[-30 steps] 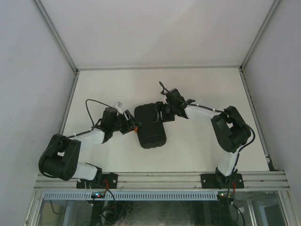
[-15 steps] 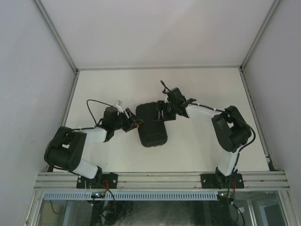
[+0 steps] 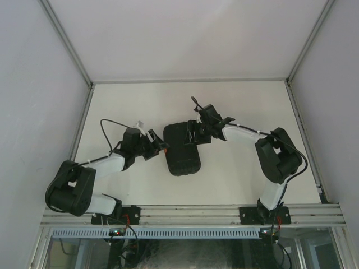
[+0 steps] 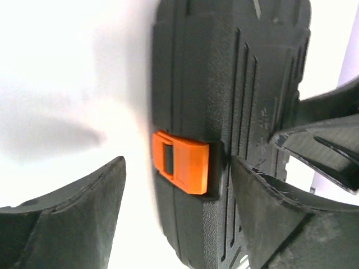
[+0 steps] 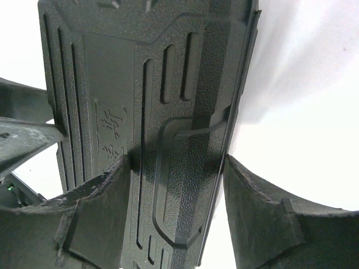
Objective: Sort the tools into containers
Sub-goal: Reset both arms
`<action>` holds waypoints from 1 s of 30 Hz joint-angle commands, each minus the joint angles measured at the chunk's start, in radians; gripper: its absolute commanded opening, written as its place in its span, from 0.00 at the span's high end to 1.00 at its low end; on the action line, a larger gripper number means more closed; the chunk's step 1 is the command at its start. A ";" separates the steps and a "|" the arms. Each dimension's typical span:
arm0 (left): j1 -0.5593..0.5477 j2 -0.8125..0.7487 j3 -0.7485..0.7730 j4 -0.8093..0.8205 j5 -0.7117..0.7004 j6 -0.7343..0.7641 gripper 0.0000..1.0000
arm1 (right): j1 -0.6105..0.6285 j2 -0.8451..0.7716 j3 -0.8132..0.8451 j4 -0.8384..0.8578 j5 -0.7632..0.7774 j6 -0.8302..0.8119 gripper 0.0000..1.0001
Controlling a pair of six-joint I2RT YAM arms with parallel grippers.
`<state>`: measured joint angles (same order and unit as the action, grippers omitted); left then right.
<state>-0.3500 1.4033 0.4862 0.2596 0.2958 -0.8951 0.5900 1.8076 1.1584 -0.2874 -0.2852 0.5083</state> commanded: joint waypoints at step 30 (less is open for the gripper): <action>-0.004 -0.958 0.377 -0.799 -0.927 0.456 0.00 | -0.092 -1.143 -0.354 -0.030 0.687 -0.178 0.00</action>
<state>-0.3515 0.5499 0.8566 -0.5110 -0.4625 -0.4995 0.4995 0.7486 0.8677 -0.2783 0.3107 0.3363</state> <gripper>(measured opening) 0.998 0.994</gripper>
